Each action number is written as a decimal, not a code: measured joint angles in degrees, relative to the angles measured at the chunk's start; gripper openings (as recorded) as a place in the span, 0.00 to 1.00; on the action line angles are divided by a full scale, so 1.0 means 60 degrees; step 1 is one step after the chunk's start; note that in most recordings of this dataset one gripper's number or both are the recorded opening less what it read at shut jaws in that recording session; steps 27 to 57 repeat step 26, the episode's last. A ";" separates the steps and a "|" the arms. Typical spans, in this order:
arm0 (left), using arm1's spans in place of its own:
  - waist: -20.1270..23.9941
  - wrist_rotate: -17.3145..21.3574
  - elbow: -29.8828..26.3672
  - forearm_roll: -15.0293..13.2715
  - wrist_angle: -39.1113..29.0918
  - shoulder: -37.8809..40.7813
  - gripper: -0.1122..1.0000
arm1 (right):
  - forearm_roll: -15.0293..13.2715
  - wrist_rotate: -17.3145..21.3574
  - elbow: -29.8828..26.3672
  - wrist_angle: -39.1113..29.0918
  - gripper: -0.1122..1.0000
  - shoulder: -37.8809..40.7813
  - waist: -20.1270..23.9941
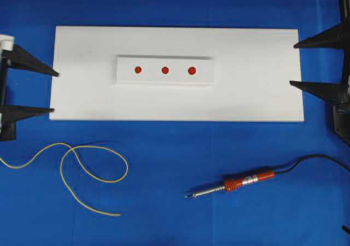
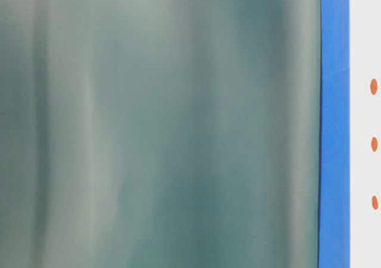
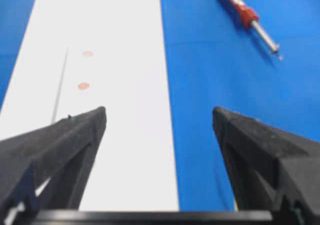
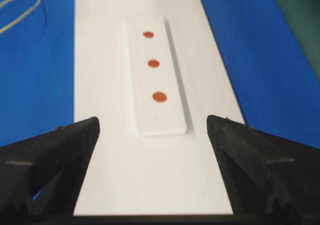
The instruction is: Touch the tip of the soldering iron to the tip of the solder at the mark.
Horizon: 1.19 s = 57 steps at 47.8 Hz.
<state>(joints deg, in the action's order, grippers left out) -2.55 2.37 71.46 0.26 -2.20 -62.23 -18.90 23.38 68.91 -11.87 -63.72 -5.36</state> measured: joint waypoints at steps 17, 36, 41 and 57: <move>0.0059 -0.0103 0.1450 0.0000 -0.0073 -0.1816 0.84 | 0.0000 0.0059 0.1128 0.2300 0.88 0.0835 -0.0029; 0.0059 -0.0117 0.1465 0.0015 -0.0249 -0.1860 0.84 | 0.0044 0.0088 0.1245 0.2637 0.88 0.1289 -0.0015; 0.0059 -0.0117 0.1465 0.0015 -0.0249 -0.1860 0.84 | 0.0044 0.0088 0.1245 0.2637 0.88 0.1289 -0.0015; 0.0059 -0.0117 0.1465 0.0015 -0.0249 -0.1860 0.84 | 0.0044 0.0088 0.1245 0.2637 0.88 0.1289 -0.0015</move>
